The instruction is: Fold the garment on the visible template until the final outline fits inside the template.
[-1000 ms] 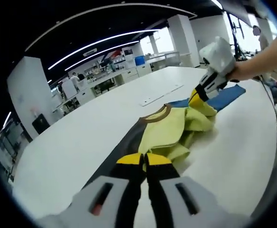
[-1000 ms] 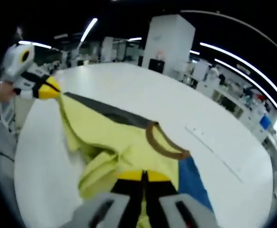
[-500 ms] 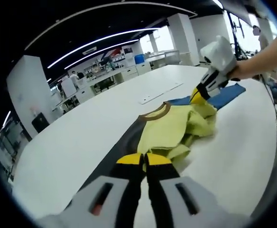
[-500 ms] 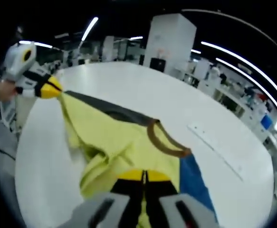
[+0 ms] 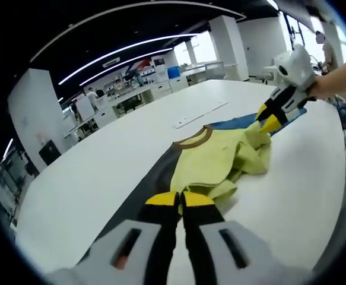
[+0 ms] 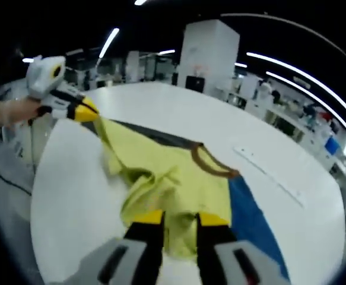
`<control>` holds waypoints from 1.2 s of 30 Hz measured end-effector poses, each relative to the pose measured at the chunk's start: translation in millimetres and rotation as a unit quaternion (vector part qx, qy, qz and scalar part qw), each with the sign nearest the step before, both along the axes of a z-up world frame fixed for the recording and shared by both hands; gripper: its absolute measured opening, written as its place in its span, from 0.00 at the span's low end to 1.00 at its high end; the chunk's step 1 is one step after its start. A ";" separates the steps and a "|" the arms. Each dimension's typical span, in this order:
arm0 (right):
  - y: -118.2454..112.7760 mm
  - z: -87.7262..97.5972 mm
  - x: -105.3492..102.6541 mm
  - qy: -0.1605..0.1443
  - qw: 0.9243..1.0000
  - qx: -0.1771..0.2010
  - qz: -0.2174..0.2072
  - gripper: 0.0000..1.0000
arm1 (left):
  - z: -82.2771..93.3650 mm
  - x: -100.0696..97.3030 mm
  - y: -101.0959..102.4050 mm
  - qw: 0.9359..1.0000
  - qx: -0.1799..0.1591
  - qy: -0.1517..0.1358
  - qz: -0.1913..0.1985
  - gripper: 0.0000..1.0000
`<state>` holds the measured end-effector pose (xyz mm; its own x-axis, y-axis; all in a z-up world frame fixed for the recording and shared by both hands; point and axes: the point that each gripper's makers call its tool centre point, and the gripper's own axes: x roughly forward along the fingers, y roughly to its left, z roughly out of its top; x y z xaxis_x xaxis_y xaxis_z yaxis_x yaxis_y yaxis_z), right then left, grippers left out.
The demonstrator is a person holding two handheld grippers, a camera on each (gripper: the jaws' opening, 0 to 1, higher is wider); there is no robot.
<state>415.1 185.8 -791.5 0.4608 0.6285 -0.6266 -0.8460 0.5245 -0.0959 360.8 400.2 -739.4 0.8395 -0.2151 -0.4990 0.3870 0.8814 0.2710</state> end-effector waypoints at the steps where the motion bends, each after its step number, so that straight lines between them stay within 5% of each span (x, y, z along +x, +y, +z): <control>1: -1.8 -1.3 -6.0 0.005 1.000 0.002 -0.004 0.15 | -0.1 -0.3 0.3 1.000 0.001 0.001 0.000 0.00; 9: -5.0 -11.3 -25.6 0.015 1.000 0.001 -0.004 0.11 | -2.6 -1.3 1.8 1.000 0.002 0.004 0.000 0.00; 24: -4.7 -55.1 -18.3 0.026 0.998 -0.062 0.005 0.06 | -6.0 -4.6 3.1 1.000 0.003 0.008 -0.001 0.00; 36: -12.0 -50.0 -28.1 0.054 0.997 -0.051 -0.012 0.00 | -6.9 -10.5 5.8 1.000 0.007 0.011 -0.005 0.00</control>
